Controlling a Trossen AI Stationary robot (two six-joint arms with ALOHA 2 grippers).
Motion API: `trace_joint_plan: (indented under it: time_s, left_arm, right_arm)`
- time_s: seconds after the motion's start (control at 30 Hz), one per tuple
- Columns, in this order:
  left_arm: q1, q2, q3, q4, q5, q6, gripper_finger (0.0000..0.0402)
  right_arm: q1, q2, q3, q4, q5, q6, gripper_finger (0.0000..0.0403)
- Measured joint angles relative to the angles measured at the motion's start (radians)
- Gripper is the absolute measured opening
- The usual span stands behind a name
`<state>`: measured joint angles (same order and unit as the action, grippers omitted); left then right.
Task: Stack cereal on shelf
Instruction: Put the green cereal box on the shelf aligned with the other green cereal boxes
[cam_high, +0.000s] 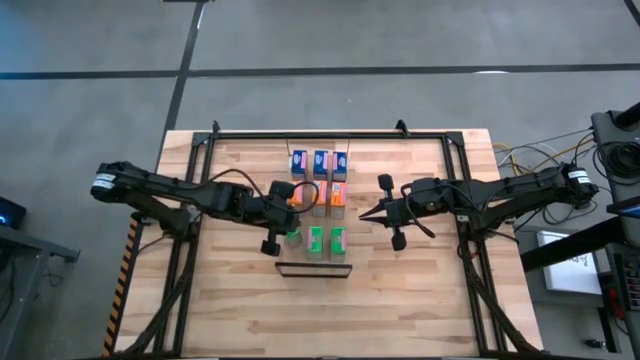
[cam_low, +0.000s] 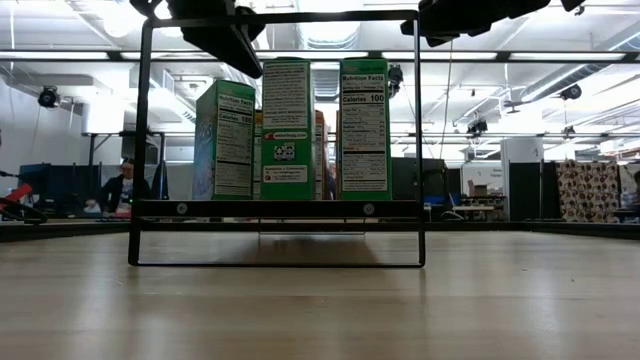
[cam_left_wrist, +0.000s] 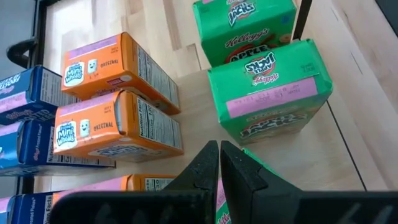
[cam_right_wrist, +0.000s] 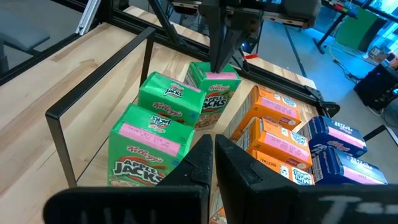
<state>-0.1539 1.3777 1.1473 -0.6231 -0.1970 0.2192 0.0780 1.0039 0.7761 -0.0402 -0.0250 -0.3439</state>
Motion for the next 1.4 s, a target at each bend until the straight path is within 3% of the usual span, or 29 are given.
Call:
trace_joint_plan:
  time_s: [0.9, 1.4]
  left_arm:
    - [0.017, 0.003, -0.045, 0.021, -0.002, 0.009, 0.0000]
    - [0.016, 0.003, -0.046, 0.047, 0.052, 0.008, 0.0000]
  right_arm:
    - [0.000, 0.000, 0.000, 0.000, 0.000, 0.000, 0.0009]
    - [0.000, 0.000, 0.000, 0.000, 0.000, 0.000, 0.0009]
